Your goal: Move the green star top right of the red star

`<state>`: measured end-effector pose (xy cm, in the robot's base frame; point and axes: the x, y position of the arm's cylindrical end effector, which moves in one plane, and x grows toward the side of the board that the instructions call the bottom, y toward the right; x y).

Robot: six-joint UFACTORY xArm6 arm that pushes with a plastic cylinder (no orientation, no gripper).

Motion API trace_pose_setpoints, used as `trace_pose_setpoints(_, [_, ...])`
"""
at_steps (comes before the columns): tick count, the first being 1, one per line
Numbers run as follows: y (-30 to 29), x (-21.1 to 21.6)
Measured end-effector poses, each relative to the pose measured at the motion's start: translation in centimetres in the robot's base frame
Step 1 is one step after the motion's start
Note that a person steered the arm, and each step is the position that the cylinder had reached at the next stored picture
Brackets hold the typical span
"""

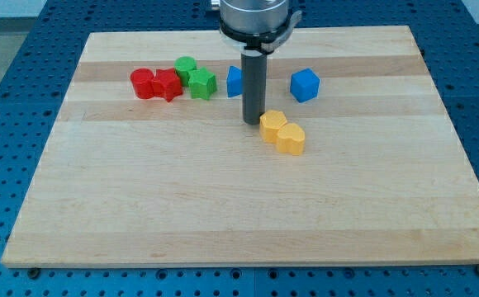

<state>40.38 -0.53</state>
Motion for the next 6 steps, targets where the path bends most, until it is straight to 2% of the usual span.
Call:
trace_pose_setpoints(1, [-3.1,-3.3])
trace_pose_setpoints(3, [-8.0,-7.2])
trace_pose_setpoints(6, [-10.2,-12.0])
